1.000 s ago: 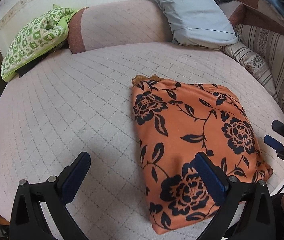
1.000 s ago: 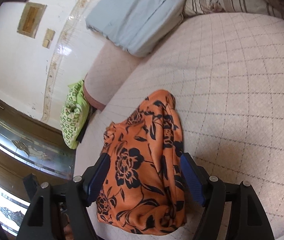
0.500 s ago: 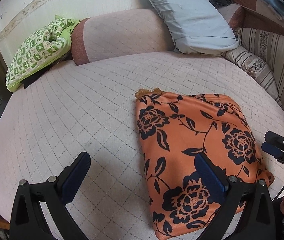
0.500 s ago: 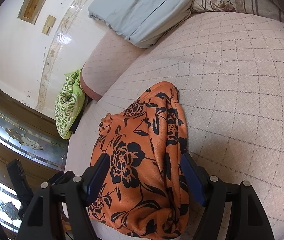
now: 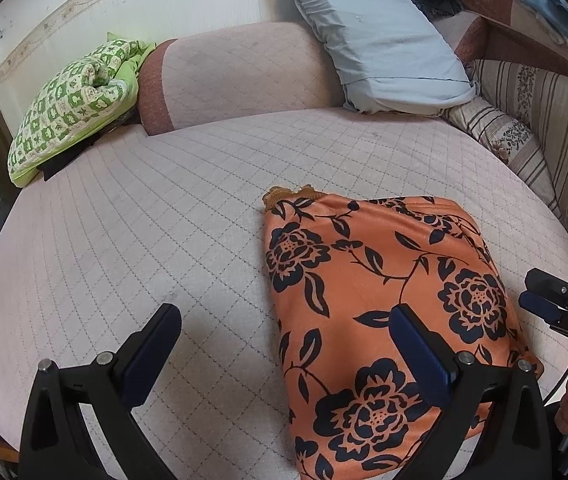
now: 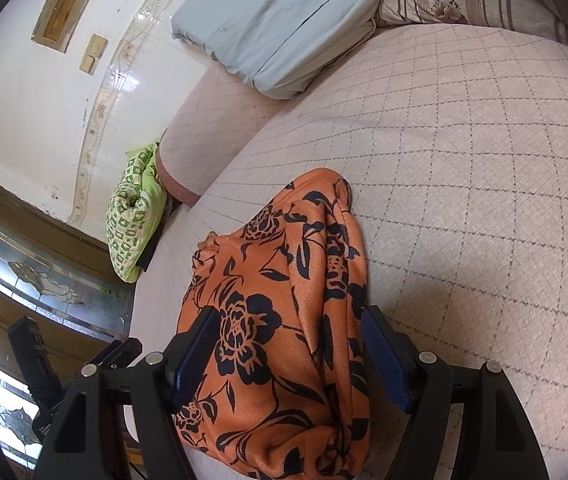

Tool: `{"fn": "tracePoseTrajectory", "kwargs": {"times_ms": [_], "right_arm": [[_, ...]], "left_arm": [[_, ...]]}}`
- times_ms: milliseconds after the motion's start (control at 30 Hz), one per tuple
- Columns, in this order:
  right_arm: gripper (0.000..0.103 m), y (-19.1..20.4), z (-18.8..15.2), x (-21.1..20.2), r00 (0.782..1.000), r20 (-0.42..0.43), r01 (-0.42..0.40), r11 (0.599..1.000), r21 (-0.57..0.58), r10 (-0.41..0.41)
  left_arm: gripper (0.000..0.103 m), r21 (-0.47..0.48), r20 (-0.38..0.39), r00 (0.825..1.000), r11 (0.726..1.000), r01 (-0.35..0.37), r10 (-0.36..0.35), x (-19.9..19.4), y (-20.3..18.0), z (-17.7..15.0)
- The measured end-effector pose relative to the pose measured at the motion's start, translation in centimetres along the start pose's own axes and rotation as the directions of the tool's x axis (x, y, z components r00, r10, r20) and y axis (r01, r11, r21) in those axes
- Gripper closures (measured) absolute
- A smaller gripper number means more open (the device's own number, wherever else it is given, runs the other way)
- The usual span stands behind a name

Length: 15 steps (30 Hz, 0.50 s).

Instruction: Fold small clothes

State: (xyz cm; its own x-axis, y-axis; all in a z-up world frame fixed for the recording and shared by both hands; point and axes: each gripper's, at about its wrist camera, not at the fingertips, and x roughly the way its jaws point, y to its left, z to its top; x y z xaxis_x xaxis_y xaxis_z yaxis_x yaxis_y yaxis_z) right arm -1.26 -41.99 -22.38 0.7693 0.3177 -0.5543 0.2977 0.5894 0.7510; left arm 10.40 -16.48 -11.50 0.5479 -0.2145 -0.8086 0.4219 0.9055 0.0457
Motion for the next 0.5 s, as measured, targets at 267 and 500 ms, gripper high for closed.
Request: {"fn": "tracePoseTrajectory", "kwargs": {"times_ms": [267,500], "right_arm": [[0.027,0.11,-0.02,-0.09,1.0,0.002,-0.005,1.0,-0.005,0.005],[0.027,0.2,-0.07,-0.12,1.0,0.003,-0.007,1.0,-0.003,0.007]], "left_arm": [[0.0,0.001,0.001,1.0,1.0,-0.004,0.004,0.05,-0.2,-0.09],[0.0,0.007,0.004,1.0,1.0,-0.013,0.012,-0.17,-0.19,-0.14]]}}
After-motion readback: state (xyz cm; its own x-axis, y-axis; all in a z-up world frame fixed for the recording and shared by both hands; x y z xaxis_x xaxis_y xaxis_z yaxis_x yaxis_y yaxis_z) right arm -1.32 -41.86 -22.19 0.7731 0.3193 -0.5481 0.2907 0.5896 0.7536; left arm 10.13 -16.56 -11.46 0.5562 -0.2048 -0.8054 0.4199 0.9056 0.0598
